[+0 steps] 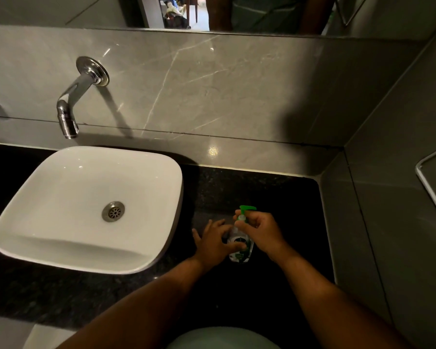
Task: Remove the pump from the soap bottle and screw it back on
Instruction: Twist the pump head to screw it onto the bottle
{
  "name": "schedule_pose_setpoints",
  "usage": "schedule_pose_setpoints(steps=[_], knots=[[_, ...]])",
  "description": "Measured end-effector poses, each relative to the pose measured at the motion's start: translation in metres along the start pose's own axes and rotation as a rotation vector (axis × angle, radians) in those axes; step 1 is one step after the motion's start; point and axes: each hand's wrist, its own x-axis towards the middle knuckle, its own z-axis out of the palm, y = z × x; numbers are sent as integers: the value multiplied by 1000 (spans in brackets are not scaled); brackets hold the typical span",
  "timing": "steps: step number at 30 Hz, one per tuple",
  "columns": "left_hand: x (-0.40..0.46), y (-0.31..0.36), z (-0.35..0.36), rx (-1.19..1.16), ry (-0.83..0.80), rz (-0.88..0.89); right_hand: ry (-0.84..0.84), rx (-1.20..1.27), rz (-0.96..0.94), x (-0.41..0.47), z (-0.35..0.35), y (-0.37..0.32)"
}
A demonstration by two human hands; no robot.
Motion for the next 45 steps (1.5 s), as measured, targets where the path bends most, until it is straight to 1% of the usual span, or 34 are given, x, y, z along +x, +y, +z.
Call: schedule_pose_setpoints(steps=[3, 6, 12, 16, 19, 23, 26, 31, 33, 35, 38, 42, 45], knots=[[0, 1, 0, 80, 49, -5, 82, -44, -51, -1, 10, 5], [-3, 3, 0, 108, 89, -21, 171, -133, -94, -2, 21, 12], [-7, 19, -4, 193, 133, -87, 341, -287, -92, 1, 34, 23], [-5, 34, -5, 274, 171, -124, 401, -214, -56, 6, 36, 20], [-2, 44, -3, 354, 169, -146, 495, -195, -11, 12, 38, 18], [-1, 51, 0, 399, 200, -110, 581, -170, 41, 19, 38, 17], [-3, 52, 0, 402, 216, -85, 596, -142, 63, 19, 37, 19], [-6, 48, 0, 386, 206, -91, 574, -86, 19, 12, 33, 21], [-8, 43, 1, 386, 213, -61, 567, -75, 11, 8, 32, 20], [-10, 38, 4, 325, 224, -31, 517, -95, 6, 4, 29, 19], [-11, 29, 4, 234, 174, 1, 359, -123, -8, -6, 18, 18], [-10, 17, 1, 117, 29, 40, 60, -155, 6, -20, 0, 12], [-11, 10, -4, 38, -53, 56, -115, -211, -4, -22, -7, 5]])
